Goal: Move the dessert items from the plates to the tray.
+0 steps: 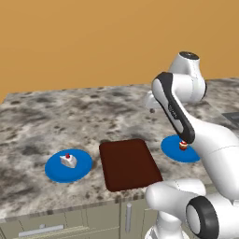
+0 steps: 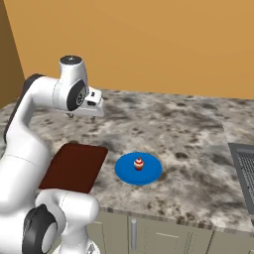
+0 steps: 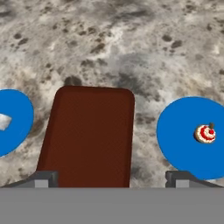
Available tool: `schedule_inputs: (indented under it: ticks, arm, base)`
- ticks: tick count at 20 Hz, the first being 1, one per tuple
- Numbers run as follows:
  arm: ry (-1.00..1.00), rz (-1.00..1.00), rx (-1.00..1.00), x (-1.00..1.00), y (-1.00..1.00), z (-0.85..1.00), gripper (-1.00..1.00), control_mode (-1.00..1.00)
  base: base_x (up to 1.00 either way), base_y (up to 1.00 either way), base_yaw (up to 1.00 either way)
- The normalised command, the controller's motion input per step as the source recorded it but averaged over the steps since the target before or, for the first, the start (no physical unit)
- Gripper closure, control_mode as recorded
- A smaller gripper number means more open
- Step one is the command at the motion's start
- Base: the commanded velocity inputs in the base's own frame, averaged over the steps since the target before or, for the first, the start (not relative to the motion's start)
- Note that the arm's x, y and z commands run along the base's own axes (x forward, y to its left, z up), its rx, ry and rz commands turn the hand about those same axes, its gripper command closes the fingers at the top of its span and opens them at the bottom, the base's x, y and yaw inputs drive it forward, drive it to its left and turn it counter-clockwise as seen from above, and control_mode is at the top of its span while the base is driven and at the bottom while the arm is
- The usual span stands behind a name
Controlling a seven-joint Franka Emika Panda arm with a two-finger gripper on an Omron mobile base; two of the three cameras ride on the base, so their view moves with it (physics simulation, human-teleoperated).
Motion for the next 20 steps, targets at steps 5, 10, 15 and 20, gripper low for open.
schedule_inputs:
  ticks: [5,10,15,20]
  arm:
    - [0.00,0.00,-0.02,-0.19,-0.40,-0.16,-1.00,-1.00]
    - [0.00,-0.05,-0.07,-0.05,-0.36,-0.22,-1.00,-1.00]
    - [0.00,-0.08,-0.07,-0.02,-0.43,-0.29,-1.00,-1.00]
    - [0.00,-0.05,0.00,0.00,-0.50,-0.29,-1.00,-1.00]
  base:
    - [0.00,0.00,0.00]
    - [0.00,0.00,0.00]
    - [0.00,0.00,0.00]
    - [0.00,0.00,0.00]
